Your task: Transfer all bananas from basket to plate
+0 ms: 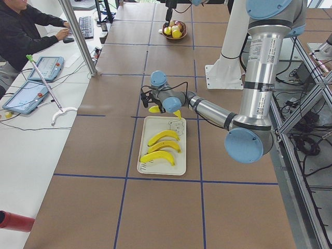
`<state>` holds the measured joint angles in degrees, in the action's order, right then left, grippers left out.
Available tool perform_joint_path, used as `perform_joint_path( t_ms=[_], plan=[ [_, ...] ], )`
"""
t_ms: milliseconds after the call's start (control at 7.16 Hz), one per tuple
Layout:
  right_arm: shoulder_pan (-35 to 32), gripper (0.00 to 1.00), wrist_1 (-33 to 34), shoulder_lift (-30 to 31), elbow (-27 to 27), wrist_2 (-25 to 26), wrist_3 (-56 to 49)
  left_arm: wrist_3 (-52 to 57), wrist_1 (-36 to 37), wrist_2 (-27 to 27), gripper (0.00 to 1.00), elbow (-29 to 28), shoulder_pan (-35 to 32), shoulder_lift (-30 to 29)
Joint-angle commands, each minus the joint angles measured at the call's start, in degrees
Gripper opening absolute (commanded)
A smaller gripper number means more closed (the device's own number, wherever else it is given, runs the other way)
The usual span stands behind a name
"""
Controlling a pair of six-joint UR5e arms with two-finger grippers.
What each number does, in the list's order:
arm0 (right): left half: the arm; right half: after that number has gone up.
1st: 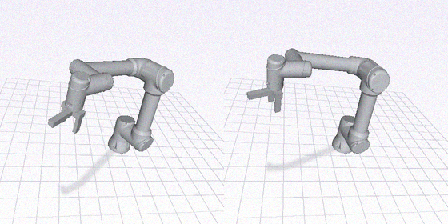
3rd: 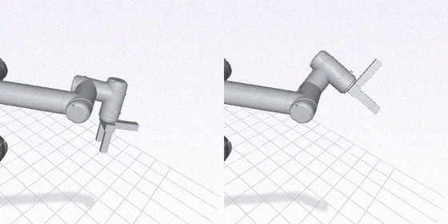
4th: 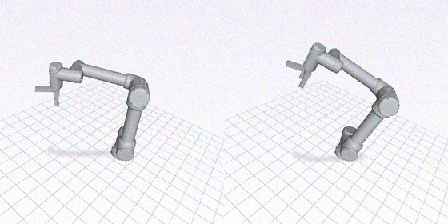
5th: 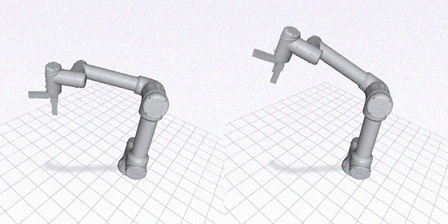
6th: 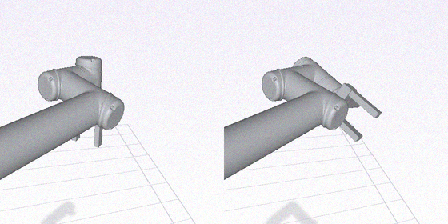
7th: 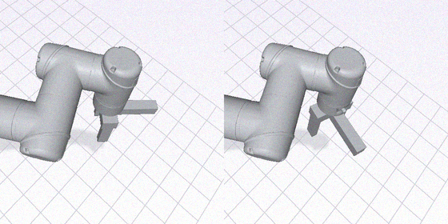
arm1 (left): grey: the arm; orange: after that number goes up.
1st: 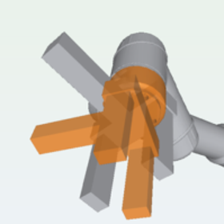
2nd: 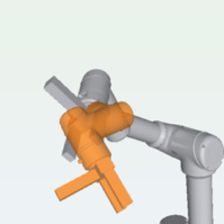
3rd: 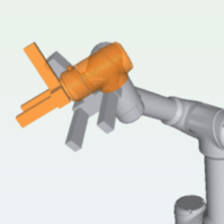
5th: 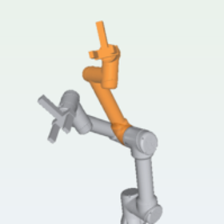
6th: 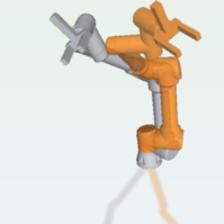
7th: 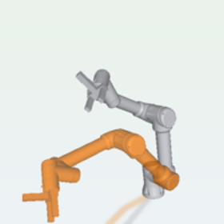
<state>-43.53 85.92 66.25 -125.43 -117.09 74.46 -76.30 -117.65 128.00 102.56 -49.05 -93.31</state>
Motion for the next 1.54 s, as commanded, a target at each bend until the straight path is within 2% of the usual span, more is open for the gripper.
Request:
perform_joint_path(
  t_ms=[0,140,279,419,698,838,977,1117,1256,1396],
  plan=[
    [-2.8,1.00,0.0,2.3,0.1,-0.4,-4.0,0.1,-0.2,-0.9,0.00,-2.3,0.2,0.1],
    [-3.0,1.00,0.0,2.5,0.2,-0.7,-4.1,0.1,-0.1,-0.8,0.07,-2.4,0.3,-0.3],
    [-3.3,1.00,0.0,3.7,0.2,-0.4,-4.8,0.2,-0.2,-1.0,0.98,-3.7,0.3,-1.3],
    [-4.4,1.00,0.0,5.3,0.3,-0.3,-7.4,1.0,-0.3,-2.7,0.99,-4.1,0.3,-1.2],
    [-9.6,1.00,0.2,10.0,1.6,-0.9,-19.5,6.8,-0.1,-2.8,0.99,-3.4,-0.8,-0.6],
    [-13.1,1.00,1.3,11.7,3.8,-1.5,-27.3,7.5,0.0,-2.4,0.99,-2.5,-4.2,-0.5],
    [-17.9,1.00,3.2,12.7,7.4,-4.3,-37.4,16.5,0.3,-2.1,0.99,-1.6,-7.6,-0.4],
    [-24.6,1.00,3.3,14.5,11.1,-9.5,-46.9,26.6,1.2,-0.1,0.99,-2.9,-11.5,0.8],
    [-32.4,1.00,3.2,14.6,17.4,-17.0,-56.1,37.6,4.5,0.6,0.99,-3.0,-16.6,1.5],
    [-38.1,1.00,3.3,16.2,23.2,-20.8,-68.0,50.5,10.1,0.7,0.99,-3.0,-21.7,2.4]
  ],
)
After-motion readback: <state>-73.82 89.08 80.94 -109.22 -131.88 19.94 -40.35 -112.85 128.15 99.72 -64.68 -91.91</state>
